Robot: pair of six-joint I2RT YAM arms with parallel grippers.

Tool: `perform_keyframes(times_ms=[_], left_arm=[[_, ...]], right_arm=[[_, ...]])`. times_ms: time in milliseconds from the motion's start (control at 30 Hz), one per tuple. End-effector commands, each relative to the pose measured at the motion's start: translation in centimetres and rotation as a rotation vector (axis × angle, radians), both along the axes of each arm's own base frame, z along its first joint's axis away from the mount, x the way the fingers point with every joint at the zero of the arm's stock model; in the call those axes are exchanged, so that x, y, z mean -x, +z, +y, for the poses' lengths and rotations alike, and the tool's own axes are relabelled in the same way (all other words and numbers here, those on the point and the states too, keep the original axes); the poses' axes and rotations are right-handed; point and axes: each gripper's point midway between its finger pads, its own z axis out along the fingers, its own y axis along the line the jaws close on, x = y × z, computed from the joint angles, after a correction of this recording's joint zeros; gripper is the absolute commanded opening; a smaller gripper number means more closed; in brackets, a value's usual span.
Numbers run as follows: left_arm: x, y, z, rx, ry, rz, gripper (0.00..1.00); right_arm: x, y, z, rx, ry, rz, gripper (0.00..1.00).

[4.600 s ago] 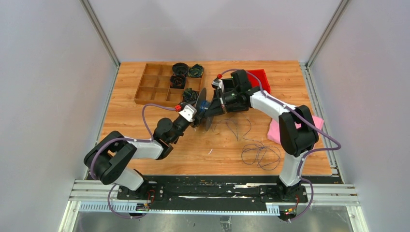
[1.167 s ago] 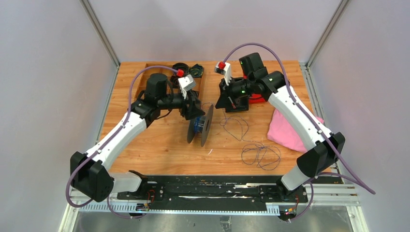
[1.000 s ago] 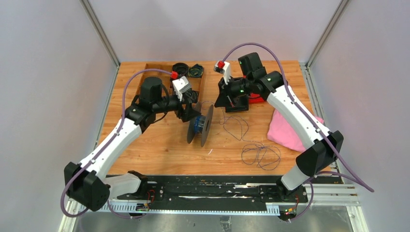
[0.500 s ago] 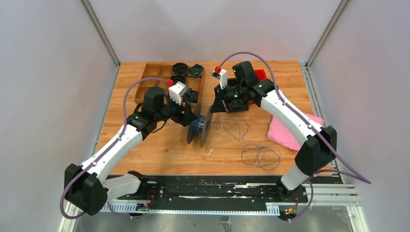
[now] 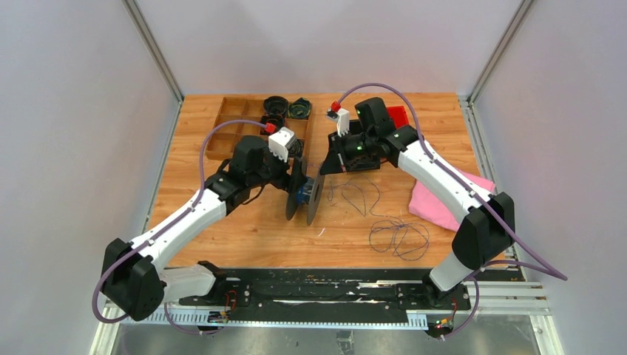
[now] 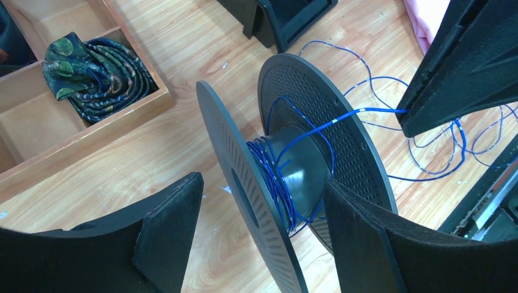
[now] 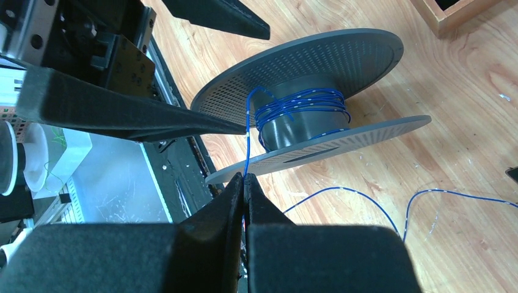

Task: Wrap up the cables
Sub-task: Pick up the cable reel from the center of the board.

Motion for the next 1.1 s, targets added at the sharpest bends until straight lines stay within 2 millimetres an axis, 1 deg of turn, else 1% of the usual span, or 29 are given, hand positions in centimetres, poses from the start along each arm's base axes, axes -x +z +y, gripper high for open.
perform_keyframes(times_ms=[0, 200, 400, 700, 900, 1067], left_arm=[[-1.1, 0.3, -0.1, -0.036, 0.026, -0.074, 0.76], [-1.5, 0.3, -0.5, -0.066, 0.038, -0.131, 0.80], [-1.8, 0.0, -0.3, -0.097, 0.072, -0.148, 0.78], [-2.0, -0.4, -0.7, -0.154, 0.092, -0.178, 0.70], [-2.3, -0.6, -0.4, -0.192, 0.136, -0.184, 0.64], [-2.3, -0.8, -0.5, -0.188, 0.151, -0.164, 0.58]], right_arm=[[1.3, 1.4, 0.5, -0.049, 0.023, 0.015, 0.01], [1.4, 0.9, 0.8, -0.054, 0.020, 0.058, 0.00], [1.5, 0.4, 0.7, -0.045, 0.004, 0.081, 0.01], [1.5, 0.0, 0.6, -0.044, -0.006, 0.085, 0.01], [1.4, -0.1, 0.7, -0.043, -0.006, 0.087, 0.01], [1.3, -0.2, 0.7, -0.045, -0.006, 0.086, 0.01]])
